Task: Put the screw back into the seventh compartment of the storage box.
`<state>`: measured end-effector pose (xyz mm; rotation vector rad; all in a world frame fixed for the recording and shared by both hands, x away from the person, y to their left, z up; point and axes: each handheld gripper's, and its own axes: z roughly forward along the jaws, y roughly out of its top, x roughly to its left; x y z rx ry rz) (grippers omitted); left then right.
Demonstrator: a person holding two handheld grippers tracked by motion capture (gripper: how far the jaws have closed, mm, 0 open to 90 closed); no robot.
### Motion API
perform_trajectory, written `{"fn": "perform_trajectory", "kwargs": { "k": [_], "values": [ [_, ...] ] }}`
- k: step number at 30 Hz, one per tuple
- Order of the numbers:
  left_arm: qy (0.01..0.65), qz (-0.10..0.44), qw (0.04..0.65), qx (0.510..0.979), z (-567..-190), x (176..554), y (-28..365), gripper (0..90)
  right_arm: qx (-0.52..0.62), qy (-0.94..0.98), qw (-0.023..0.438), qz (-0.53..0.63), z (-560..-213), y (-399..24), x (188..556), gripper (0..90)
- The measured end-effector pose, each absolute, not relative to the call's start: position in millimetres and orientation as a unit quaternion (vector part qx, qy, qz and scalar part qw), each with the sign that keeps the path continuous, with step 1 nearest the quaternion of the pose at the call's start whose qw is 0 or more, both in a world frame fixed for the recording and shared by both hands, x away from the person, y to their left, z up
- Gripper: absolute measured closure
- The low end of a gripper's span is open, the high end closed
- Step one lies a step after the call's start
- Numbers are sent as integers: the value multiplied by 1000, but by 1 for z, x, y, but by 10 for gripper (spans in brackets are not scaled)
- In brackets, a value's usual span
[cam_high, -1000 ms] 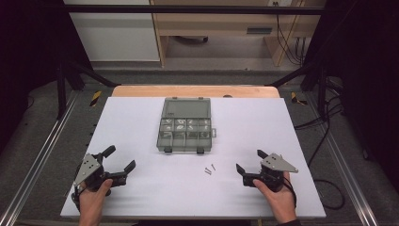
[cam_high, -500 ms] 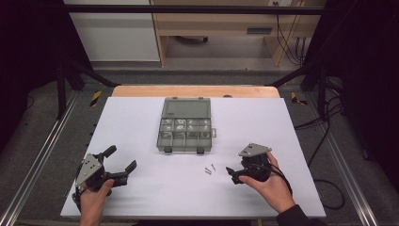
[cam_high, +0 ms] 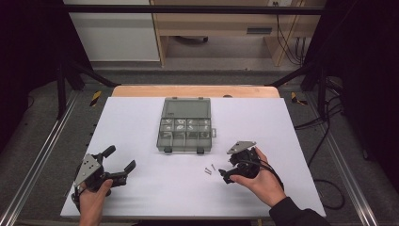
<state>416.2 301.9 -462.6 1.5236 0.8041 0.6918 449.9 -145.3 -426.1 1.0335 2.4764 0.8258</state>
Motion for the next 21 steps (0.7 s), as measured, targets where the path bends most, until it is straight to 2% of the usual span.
{"fn": "perform_trajectory", "kwargs": {
  "k": [7,21],
  "values": [
    [347,299,599,657,-463,416,303,21,372,874,148,274,-429,-138,456,86],
    [344,296,599,660,-463,417,302,21,370,885,135,248,-432,-118,460,191]
  ]
}}
